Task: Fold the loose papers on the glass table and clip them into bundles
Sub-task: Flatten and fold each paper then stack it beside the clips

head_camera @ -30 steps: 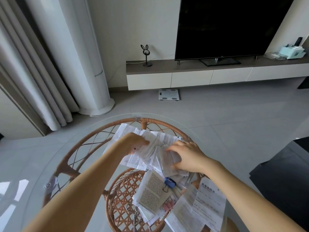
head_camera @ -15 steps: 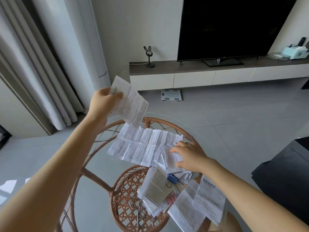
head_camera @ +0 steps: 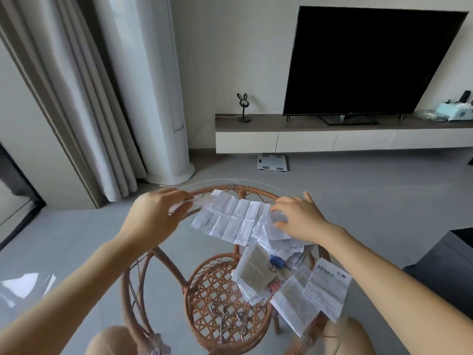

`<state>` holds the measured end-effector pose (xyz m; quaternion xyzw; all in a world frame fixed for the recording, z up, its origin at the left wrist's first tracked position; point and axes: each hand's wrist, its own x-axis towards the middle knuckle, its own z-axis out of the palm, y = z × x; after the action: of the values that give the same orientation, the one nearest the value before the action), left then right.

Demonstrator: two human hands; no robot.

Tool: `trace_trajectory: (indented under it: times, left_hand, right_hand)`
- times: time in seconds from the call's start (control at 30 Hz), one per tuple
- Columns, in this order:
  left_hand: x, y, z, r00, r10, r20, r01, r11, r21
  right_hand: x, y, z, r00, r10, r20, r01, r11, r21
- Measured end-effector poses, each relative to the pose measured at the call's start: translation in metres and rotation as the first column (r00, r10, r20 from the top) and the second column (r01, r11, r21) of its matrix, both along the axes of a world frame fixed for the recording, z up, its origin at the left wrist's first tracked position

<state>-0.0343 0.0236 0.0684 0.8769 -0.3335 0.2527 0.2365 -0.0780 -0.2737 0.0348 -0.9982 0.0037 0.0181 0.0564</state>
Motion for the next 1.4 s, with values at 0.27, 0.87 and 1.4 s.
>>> trace_trajectory:
  times: [0.27,0.87,1.4]
  left_hand:
    - [-0.069,0.048,-0.085,0.955,-0.260,-0.141,0.287,0.928,0.236]
    - [-0.146,0.077,-0.137,0.884,0.112,-0.454,-0.153,0.987,-0.055]
    - [-0.153,0.066,-0.159,0.978,-0.040,-0.205,0.071,0.987,0.146]
  right_hand:
    - [-0.080,0.121,-0.015,0.960,0.281,-0.002,-0.251,0.859,0.445]
    - [-0.135,0.173,-0.104,0.966,-0.096,0.241,-0.029,0.883,0.468]
    - [-0.116,0.187,-0.098,0.981,-0.176,0.075,0.148,0.946,0.289]
